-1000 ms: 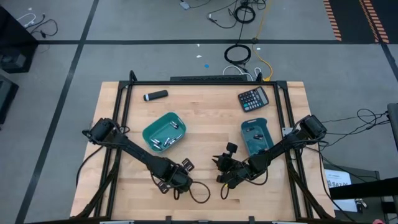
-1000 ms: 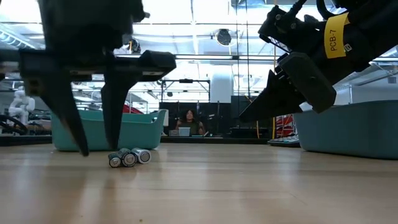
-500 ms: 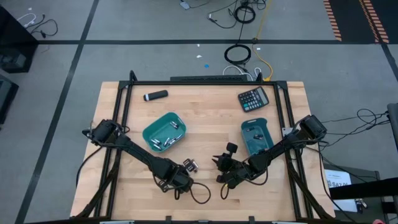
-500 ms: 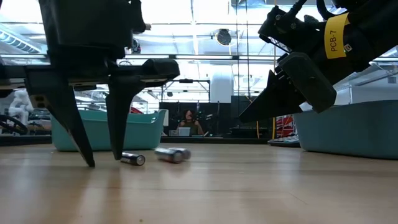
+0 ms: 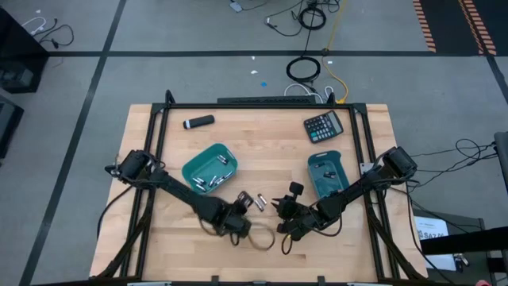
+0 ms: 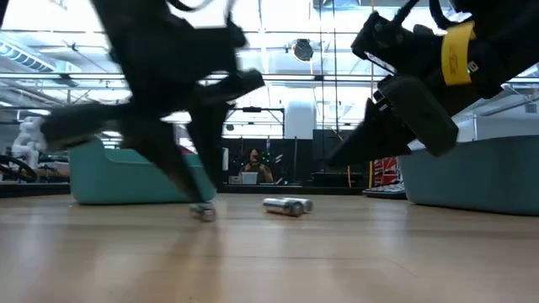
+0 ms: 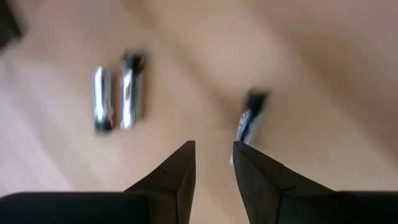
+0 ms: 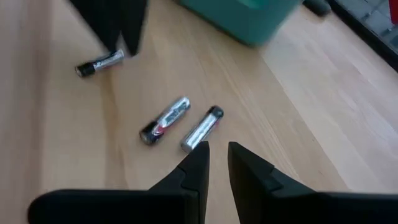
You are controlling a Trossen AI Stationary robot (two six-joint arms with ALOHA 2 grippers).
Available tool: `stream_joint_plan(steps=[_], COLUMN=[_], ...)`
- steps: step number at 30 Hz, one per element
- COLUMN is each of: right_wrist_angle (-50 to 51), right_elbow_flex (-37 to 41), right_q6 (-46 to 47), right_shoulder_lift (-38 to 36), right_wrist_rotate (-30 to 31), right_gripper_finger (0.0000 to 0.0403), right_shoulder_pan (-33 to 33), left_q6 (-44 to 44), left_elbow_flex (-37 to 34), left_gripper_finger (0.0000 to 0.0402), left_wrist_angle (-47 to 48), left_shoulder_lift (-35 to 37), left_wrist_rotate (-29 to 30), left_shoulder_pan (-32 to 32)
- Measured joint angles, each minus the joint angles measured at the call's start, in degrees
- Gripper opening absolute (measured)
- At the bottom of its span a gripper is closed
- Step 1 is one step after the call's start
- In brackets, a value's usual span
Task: Sort batteries
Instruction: Put the white battery into the green bin
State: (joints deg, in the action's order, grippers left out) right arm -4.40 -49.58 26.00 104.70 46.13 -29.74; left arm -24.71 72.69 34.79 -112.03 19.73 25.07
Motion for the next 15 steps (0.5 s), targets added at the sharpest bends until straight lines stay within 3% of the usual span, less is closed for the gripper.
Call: stream_joint_plan(steps=[7, 11, 15], right_wrist_angle=[16.52, 12.98, 10.41], right_elbow_flex=[0.45, 3.55, 4.78], right_q6=[15.50, 21.21, 25.85], right_shoulder_lift=[-1.79, 0.12, 2.57], right_wrist_rotate=[0.43, 2.99, -2.21], right_gripper_finger=[0.0050, 0.0050, 0.0050], right_shoulder_pan=[1.83, 4.81, 9.27], left_q6=[6.36, 4.94, 7.50], left_elbow_flex=[0.00, 0.00, 0.00], left_gripper_finger=[0.0118, 0.0118, 0.0118], left_wrist_angle=[0.17, -0.01, 0.33], left_shoulder_lift=[0.02, 0.04, 0.04], left_wrist_rotate=[-3.17, -3.13, -1.85], left_shoulder_pan=[-5.36, -5.88, -5.86])
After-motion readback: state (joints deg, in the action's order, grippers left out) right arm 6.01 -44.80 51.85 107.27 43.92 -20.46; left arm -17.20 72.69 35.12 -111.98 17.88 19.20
